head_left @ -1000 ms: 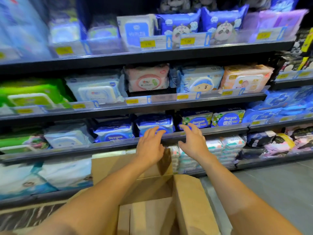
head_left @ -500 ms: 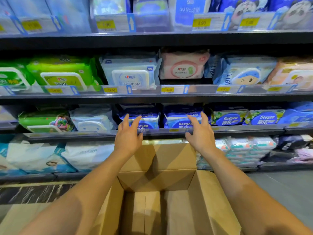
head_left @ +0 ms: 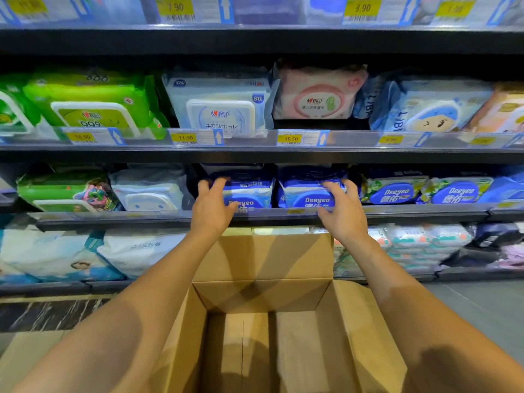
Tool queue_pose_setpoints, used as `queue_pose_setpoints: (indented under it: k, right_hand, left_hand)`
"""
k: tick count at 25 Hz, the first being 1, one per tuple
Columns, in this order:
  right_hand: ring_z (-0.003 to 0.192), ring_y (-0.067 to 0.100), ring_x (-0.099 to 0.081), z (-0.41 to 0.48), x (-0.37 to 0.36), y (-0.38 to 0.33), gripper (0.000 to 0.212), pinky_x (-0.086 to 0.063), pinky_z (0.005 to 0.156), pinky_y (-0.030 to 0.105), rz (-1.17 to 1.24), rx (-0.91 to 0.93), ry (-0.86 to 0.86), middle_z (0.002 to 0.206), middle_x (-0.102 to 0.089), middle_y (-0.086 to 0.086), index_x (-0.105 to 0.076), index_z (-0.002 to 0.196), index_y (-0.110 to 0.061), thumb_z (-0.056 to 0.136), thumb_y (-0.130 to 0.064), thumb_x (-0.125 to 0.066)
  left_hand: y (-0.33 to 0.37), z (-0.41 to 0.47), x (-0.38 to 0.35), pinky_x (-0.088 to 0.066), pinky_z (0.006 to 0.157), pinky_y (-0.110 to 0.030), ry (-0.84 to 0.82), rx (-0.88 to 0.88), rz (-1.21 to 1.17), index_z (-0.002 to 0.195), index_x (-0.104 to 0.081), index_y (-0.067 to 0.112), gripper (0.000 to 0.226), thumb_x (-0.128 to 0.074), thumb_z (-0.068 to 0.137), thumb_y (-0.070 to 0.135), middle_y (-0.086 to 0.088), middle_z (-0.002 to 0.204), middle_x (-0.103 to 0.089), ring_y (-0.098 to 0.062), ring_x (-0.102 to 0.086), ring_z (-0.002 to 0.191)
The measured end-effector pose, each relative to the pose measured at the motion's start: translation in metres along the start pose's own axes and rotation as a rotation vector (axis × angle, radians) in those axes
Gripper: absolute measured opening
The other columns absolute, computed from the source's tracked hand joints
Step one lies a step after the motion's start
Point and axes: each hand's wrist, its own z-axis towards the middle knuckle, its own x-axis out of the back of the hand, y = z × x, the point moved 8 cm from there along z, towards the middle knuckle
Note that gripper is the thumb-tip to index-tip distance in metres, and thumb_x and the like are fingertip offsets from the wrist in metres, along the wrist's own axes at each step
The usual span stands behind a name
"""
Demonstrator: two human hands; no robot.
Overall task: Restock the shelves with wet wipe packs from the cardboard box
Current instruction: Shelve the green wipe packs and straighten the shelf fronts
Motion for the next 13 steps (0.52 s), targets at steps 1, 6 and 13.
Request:
queue_pose_setpoints:
  k: [1, 6, 13]
  right_hand:
    - [0.130, 0.034, -0.050, 0.000, 0.001, 0.000, 0.059, -0.054, 0.095, 0.050, -0.007, 0.011, 0.005, 0.162, -0.020, 0.002, -0.047, 0.143, -0.038, 0.091, -0.025, -0.072]
    - [0.130, 0.037, -0.042, 0.002, 0.005, -0.007, 0.049, -0.050, 0.090, 0.043, -0.046, 0.001, 0.101, 0.154, -0.029, 0.008, -0.054, 0.137, -0.031, 0.092, -0.027, -0.075]
    - [0.124, 0.034, -0.042, 0.007, 0.000, -0.015, 0.048, -0.048, 0.088, 0.039, -0.021, -0.042, 0.224, 0.142, -0.038, 0.010, -0.057, 0.127, -0.024, 0.086, -0.030, -0.081]
  left_hand:
    - [0.002, -0.001, -0.003, -0.059, 0.092, -0.046, -0.013, -0.029, 0.002, 0.148, -0.046, 0.026, 0.060, -0.074, 0.095, 0.029, -0.011, 0.148, -0.036, -0.033, -0.060, 0.118]
    - [0.005, 0.000, -0.005, -0.058, 0.089, -0.045, 0.010, -0.052, 0.103, 0.148, -0.046, 0.028, 0.059, -0.073, 0.095, 0.034, -0.012, 0.148, -0.036, -0.033, -0.063, 0.110]
    - [0.007, 0.007, -0.009, -0.059, 0.088, -0.040, 0.037, -0.034, 0.105, 0.141, -0.049, 0.025, 0.060, -0.076, 0.091, 0.042, -0.013, 0.146, -0.039, -0.029, -0.057, 0.124]
